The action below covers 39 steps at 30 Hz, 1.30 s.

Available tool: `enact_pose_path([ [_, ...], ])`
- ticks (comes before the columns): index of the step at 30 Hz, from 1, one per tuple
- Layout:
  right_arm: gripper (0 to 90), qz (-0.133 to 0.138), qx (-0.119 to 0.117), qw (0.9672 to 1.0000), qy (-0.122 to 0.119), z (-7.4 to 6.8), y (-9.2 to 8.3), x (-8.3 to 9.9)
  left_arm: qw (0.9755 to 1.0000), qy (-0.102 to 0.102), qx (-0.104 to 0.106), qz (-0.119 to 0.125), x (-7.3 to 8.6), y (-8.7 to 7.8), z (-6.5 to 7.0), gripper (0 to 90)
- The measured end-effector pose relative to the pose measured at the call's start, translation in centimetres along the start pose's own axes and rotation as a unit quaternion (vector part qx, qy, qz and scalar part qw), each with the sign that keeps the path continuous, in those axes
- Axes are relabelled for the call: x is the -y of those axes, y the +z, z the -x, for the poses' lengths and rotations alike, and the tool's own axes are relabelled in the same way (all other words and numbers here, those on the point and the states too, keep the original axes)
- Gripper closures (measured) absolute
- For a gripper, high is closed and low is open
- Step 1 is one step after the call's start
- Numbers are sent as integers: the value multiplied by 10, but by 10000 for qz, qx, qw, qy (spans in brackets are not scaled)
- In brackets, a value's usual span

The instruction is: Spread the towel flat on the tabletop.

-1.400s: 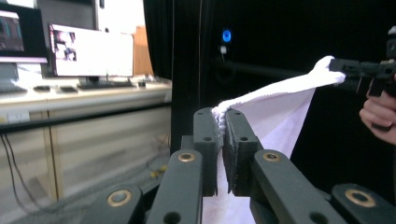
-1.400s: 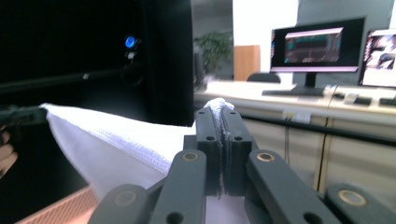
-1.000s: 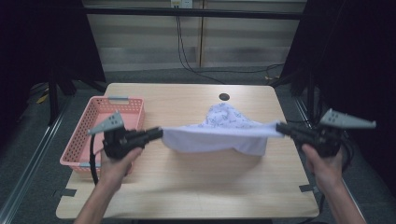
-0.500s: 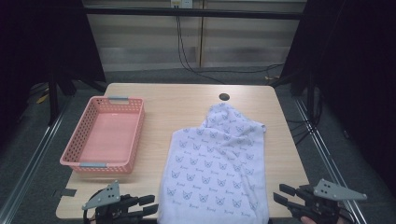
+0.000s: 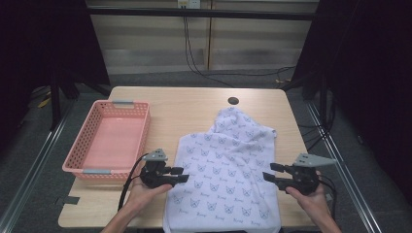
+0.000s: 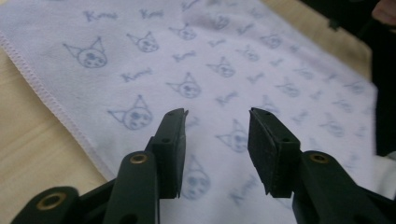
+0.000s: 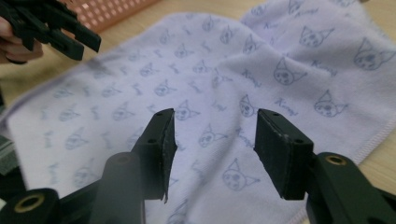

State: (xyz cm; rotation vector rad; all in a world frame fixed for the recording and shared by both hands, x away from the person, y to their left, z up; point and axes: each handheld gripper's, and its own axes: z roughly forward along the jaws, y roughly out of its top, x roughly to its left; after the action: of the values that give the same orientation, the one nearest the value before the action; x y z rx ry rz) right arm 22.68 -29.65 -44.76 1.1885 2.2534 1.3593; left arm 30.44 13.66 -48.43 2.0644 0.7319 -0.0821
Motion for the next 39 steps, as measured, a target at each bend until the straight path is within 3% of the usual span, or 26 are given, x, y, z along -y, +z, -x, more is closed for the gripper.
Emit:
enact_pose_path([
  [5,431,-584,63,9982,-113,11,41,3,9992,8,-172,-366,4,16,-12,550],
  [7,422,-761,132,9968,-192,12,52,4,9982,322,-317,-398,8,16,-11,614],
  [9,422,-888,134,9956,-271,14,62,5,9975,381,-438,-399,10,14,-10,728],
  [10,422,-954,182,9949,-286,14,66,6,9964,504,-527,-427,11,13,-8,792],
  [12,421,-1079,234,9933,-336,14,71,8,9964,496,-463,-506,14,10,-4,880],
  [16,473,-1229,279,9910,-455,9,73,13,9957,579,-332,-647,22,4,11,892],
  [18,653,-1297,356,9895,-521,3,70,14,9953,591,-274,-719,26,1,16,893],
  [20,805,-1350,286,9889,-548,0,64,17,9951,577,-167,-780,31,-3,23,893],
  [23,848,-1500,18,9875,-478,-7,52,24,9954,484,43,-826,41,-11,33,893],
  [26,851,-1641,-202,9849,-519,-17,42,30,9923,571,305,-1060,51,-19,48,894],
  [28,853,-1736,-401,9823,-579,-25,36,33,9889,675,491,-1233,53,-24,57,893],
  [30,853,-1901,-560,9779,-671,-33,29,37,9895,650,851,-971,54,-31,63,884],
  [31,849,-1929,-614,9769,-685,-38,26,39,9904,646,868,-858,53,-34,64,849],
  [32,840,-1909,-636,9763,-794,-40,22,40,9927,604,755,-717,51,-35,62,789],
  [35,704,-1586,-652,9834,-590,-35,15,35,9967,353,582,-444,42,-32,48,712],
  [39,567,-1030,-265,9937,-364,-16,13,22,9993,182,207,-241,19,-14,27,586],
])
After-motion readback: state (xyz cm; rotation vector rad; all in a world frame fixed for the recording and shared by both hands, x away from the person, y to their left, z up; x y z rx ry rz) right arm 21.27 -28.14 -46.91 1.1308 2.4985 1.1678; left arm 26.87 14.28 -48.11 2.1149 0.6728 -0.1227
